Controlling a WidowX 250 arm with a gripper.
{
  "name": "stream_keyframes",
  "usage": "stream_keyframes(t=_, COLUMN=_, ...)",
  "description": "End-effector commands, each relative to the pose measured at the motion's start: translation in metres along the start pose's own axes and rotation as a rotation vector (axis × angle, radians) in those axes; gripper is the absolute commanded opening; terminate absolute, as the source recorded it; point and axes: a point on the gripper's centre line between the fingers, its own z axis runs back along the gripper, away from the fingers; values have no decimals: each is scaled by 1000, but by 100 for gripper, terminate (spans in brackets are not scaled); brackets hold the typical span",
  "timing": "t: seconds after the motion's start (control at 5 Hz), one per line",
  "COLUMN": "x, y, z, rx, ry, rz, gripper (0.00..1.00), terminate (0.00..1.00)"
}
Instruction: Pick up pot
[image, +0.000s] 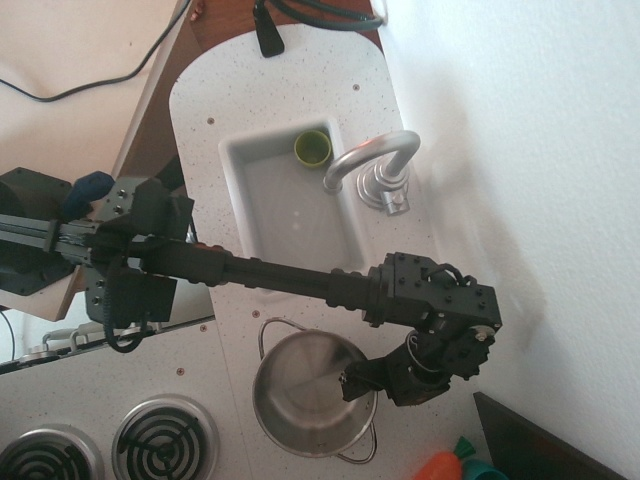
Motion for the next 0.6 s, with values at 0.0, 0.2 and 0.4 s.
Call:
stream_keyframes(t=0.0, x=16, y=-7, z=9, rx=59, ry=70, rz=46, gripper=100, terminate=0)
stream_keyframes(t=0.2, x=13, y=-7, z=8, rx=111, ry=92, rz=102, gripper=100, terminate=0)
stream_keyframes(t=0.4, x=15, y=-5, z=11, rx=145, ry=80, rz=86, gripper=0, terminate=0)
